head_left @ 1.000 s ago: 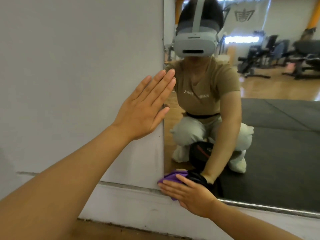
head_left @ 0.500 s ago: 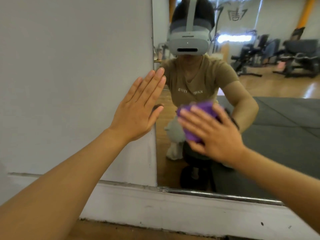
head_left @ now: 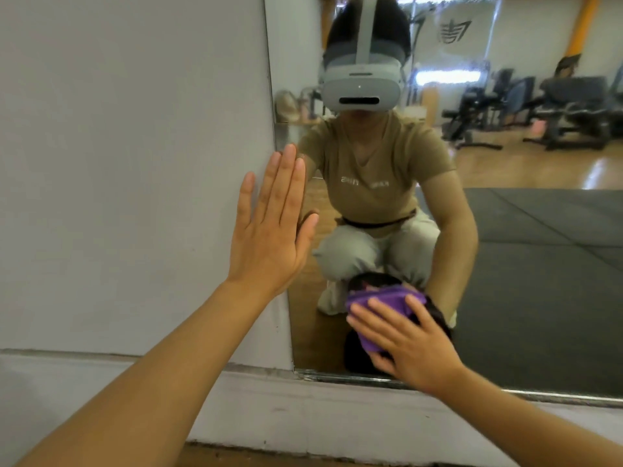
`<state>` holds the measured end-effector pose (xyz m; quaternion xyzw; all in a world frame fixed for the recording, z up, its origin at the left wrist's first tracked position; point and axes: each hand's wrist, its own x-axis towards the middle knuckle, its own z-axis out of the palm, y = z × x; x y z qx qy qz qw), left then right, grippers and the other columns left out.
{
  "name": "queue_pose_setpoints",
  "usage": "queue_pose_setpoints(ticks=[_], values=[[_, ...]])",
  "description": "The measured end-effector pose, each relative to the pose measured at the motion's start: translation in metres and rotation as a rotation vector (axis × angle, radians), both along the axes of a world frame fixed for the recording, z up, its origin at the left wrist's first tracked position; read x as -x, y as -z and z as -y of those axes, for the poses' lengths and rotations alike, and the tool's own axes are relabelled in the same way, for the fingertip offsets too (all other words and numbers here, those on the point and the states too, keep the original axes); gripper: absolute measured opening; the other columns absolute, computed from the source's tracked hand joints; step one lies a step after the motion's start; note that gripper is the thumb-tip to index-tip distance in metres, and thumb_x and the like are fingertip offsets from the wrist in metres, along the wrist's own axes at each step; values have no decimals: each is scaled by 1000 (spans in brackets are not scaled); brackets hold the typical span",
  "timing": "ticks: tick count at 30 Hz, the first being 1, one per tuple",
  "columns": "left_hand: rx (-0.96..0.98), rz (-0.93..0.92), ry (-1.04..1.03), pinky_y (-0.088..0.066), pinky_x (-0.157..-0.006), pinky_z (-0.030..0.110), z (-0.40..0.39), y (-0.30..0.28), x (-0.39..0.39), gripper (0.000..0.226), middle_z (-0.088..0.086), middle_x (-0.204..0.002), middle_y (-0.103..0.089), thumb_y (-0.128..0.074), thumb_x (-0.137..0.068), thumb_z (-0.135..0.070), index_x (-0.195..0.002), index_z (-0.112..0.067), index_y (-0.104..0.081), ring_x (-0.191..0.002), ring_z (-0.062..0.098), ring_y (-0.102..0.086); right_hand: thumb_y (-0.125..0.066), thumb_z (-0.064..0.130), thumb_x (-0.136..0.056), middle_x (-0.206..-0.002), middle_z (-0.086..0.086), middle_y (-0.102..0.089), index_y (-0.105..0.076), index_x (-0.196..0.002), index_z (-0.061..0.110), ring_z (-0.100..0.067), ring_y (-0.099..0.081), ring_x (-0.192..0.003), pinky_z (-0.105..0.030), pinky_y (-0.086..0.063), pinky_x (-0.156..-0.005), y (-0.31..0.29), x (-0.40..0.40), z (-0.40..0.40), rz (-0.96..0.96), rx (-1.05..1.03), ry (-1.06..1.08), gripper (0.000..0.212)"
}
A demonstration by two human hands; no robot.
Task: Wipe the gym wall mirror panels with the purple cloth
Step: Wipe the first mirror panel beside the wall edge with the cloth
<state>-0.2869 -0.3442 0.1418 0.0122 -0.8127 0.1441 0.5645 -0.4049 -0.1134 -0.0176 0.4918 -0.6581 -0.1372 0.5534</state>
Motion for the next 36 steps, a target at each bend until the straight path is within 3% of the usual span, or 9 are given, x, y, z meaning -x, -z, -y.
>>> queue_pose_setpoints(ticks=[5,10,18,23,26,31,36], values=[[20,29,-51,4,-126,41,-8,13,-2,62,11,-167,-14,-39,-106,-29,-159,-6,-15,-155,25,-11,-32,43,-94,-170,1,3,-2,-163,18,-21,2,-157,-47,9,-126,59,8,-38,-33,-264,48,79],[-53,44,-21,-2,-126,43,-17,17,-2,68,16,-166,-15,-47,-104,-32,-158,-4,-20,-155,29,-11,-34,42,-95,-170,3,0,-5,-163,20,-17,1,-157,-43,9,-126,35,15,-46,-23,-315,-4,77],[-113,2,59,-1,-126,42,-32,16,10,63,17,-165,-18,-42,-102,-32,-156,-6,-23,-154,31,-10,-46,46,-95,-166,4,-22,-32,-158,26,-16,-15,-155,-47,-4,-126,-132,17,-24,38,71,-121,68],[-105,-44,51,-1,-126,44,-31,11,15,60,14,-163,-21,-42,-102,-33,-155,-9,-26,-153,31,-16,-33,47,-106,-165,-4,-29,-31,-159,20,-26,-26,-152,-53,-12,-121,-260,14,5,-33,376,-73,60],[-123,-67,50,-1,-126,45,-31,5,17,61,13,-163,-17,-43,-101,-33,-154,-9,-25,-152,31,-18,-30,46,-107,-164,-3,-32,-33,-159,19,-26,-29,-151,-55,-15,-121,-305,13,20,-35,537,-47,58],[-165,-70,63,-1,-125,45,-38,-7,19,61,13,-164,-16,-42,-101,-31,-155,-9,-25,-152,31,-16,-32,43,-108,-165,-5,-29,-29,-160,17,-26,-25,-153,-53,-12,-122,-279,10,17,-14,514,-82,58],[-206,-12,91,0,-126,42,-43,-5,13,60,11,-165,-15,-42,-101,-31,-155,-9,-28,-155,28,-11,-33,40,-107,-168,-3,-15,-20,-162,19,-24,-13,-155,-48,0,-126,-177,16,-13,-65,146,-73,61]])
